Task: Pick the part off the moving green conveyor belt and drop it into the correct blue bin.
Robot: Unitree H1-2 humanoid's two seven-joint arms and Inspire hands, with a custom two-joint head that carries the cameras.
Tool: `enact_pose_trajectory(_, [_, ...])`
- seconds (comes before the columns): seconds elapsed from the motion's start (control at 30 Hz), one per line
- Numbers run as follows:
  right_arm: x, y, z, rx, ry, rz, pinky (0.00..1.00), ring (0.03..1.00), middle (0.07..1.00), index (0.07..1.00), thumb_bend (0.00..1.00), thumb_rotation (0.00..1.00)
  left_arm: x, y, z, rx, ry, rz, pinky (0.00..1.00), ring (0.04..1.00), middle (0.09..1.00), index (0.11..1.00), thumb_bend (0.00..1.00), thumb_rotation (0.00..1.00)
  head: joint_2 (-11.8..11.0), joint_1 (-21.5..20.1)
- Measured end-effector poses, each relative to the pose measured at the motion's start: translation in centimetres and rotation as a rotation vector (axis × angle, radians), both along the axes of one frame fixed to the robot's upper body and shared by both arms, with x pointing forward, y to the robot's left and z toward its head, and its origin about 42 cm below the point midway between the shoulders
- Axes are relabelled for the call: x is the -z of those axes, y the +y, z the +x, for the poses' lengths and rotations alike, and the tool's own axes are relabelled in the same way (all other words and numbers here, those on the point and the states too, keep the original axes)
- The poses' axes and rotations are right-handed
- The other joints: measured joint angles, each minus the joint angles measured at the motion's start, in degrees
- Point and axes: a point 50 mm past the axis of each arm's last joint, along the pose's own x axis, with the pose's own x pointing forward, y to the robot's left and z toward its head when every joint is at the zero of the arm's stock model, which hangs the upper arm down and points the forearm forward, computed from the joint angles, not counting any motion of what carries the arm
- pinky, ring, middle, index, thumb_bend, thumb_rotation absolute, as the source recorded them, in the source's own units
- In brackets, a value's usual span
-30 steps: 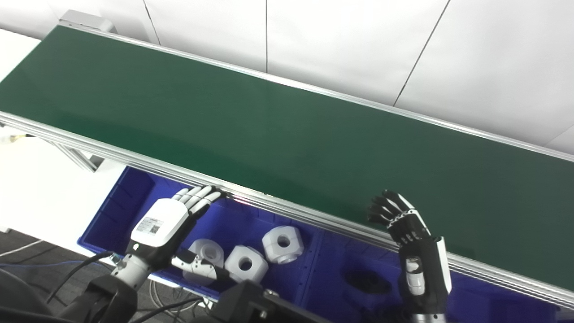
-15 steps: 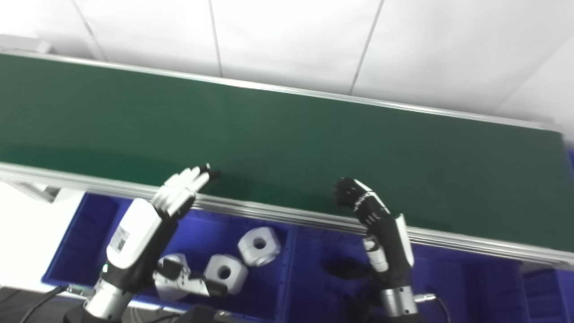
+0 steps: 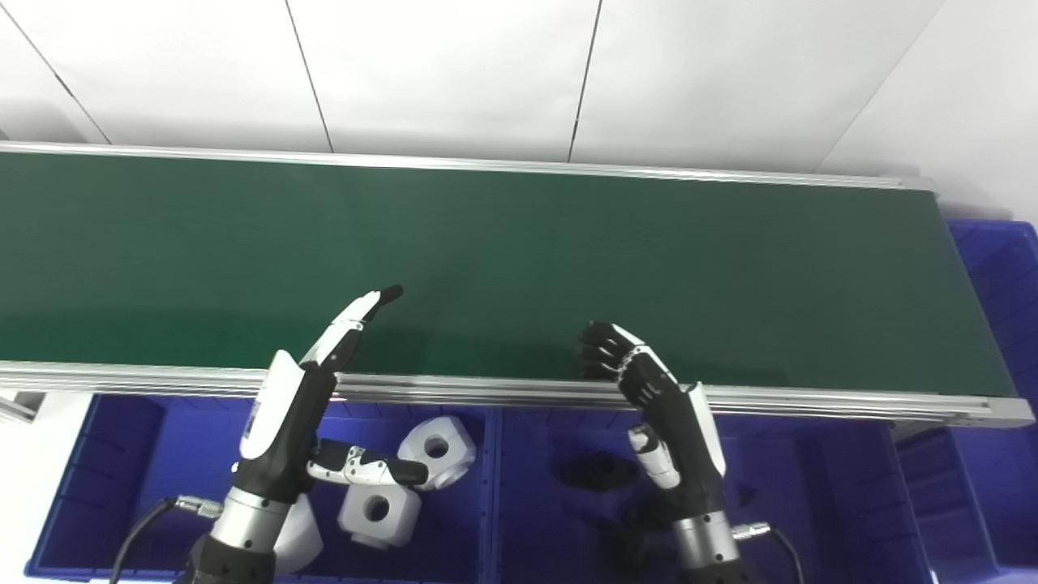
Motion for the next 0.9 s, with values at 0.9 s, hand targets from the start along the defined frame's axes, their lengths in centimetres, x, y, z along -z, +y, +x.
enact_pose_trajectory(0.9, [-0.2, 1.1, 0.2, 0.014, -0.011, -0.009, 0.68, 0.741, 0.776, 0.788, 0.88, 0.91, 1.0, -2.4, 1.1, 0.152, 0.129, -0.153, 0.88, 0.898, 0.877, 0.871, 0.94, 0.79, 1.7, -12.1])
